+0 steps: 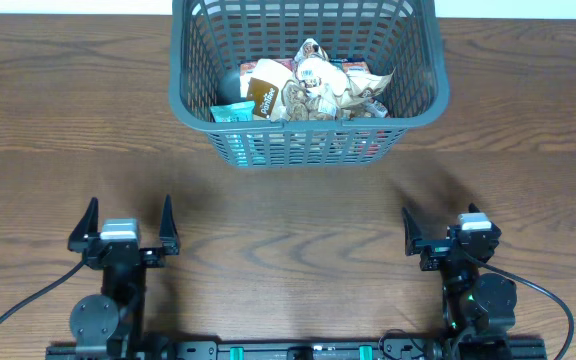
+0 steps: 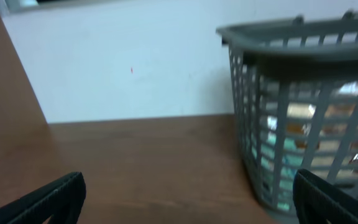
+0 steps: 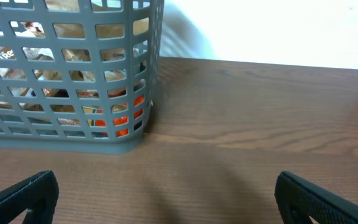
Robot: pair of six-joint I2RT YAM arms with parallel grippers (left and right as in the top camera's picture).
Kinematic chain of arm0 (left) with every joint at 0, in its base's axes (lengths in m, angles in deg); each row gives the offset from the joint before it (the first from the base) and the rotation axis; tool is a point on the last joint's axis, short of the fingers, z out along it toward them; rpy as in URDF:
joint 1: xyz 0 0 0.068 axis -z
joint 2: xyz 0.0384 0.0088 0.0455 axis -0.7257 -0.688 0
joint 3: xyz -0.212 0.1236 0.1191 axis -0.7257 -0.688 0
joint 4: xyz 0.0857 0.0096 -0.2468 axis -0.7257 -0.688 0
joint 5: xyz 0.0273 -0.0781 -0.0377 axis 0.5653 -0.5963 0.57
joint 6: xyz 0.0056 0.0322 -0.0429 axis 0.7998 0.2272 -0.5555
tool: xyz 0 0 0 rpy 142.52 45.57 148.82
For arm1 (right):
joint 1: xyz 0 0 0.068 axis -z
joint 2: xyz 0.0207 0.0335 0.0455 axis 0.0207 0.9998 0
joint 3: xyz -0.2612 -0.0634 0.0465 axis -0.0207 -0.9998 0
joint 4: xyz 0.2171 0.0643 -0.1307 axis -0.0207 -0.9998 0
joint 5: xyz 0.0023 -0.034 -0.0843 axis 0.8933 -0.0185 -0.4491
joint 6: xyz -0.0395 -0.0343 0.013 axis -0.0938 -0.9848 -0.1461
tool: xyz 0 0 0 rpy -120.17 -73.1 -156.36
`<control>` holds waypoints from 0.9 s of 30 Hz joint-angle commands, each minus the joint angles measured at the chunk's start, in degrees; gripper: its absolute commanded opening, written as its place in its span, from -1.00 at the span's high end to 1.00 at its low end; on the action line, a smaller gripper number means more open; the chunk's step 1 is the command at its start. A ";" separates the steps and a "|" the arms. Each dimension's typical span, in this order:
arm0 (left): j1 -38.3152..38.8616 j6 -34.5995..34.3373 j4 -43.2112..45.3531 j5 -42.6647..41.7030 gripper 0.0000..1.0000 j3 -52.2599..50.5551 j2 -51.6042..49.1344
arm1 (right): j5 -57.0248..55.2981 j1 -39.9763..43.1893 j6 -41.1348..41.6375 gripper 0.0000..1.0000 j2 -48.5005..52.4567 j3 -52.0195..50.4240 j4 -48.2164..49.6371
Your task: Pack container
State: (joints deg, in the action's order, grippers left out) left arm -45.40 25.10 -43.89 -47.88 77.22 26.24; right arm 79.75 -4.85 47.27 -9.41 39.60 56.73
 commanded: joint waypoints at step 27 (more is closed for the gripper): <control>-0.07 -3.74 3.28 -2.12 -0.97 -11.85 0.42 | -0.22 0.37 0.76 -0.99 -0.42 -0.22 0.09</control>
State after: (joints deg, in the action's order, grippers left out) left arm -45.40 22.52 -40.18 -48.98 67.34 26.24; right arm 79.75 -4.85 47.30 -9.43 39.60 56.75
